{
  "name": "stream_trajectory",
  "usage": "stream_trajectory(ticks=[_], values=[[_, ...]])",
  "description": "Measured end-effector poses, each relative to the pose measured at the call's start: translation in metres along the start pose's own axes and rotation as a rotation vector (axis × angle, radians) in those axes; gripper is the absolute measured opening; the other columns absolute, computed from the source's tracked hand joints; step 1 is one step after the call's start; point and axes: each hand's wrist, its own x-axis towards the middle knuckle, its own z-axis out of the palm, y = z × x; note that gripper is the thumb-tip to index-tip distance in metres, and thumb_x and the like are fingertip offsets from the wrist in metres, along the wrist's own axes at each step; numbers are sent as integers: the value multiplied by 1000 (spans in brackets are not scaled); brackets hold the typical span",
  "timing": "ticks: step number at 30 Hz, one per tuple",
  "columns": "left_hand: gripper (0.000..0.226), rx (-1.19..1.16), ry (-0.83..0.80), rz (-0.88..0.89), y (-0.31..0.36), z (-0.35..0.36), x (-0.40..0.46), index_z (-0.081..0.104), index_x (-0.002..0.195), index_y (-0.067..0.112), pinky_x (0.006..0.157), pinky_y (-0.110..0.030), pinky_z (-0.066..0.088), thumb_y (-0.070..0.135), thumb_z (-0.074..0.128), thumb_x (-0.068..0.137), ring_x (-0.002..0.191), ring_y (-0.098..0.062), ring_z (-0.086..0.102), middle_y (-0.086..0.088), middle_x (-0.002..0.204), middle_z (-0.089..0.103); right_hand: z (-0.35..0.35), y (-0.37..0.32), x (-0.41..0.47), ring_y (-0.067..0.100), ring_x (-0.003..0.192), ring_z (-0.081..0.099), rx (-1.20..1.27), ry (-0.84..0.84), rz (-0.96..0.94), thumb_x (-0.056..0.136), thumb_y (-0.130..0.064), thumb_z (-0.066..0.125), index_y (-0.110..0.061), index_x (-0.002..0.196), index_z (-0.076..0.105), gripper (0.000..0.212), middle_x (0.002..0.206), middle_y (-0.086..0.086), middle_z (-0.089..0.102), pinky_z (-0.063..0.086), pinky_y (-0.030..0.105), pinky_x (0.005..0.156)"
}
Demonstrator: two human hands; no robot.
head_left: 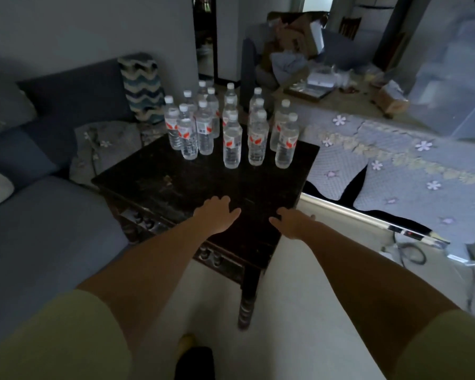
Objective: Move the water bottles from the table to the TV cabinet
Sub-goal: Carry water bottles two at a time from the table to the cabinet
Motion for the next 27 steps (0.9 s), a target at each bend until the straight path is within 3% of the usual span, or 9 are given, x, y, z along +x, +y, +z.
stream_trajectory(ticks=[8,16,24,27], values=[[63,-36,-128,46,-42,-59,130,30,145,15,99,-47,45,54,39,96,119,-33,50,-13,141,39,-38,-47,98,35,138,34,72,46,107,100,-52,30,-19,149,27,59,151,13,36,14,61,113],[76,-163,-174,45,-55,-70,216,16,151,11,103,-43,43,51,47,94,128,-32,46,-15,149,35,-41,-55,159,33,128,46,187,146,262,99,-49,37,-17,140,39,52,139,11,48,30,54,109],[88,-381,-95,17,-48,-48,274,7,153,13,107,-44,39,45,59,90,135,-33,38,-15,152,30,-46,-24,222,38,124,49,457,258,372,96,-43,48,-8,140,39,56,136,19,50,41,47,103],[87,-529,-30,-6,-42,-41,297,13,151,12,107,-46,38,39,65,87,134,-31,39,-13,151,33,-50,-9,250,38,127,47,607,330,408,94,-40,54,-4,144,32,65,140,21,47,41,44,104]])
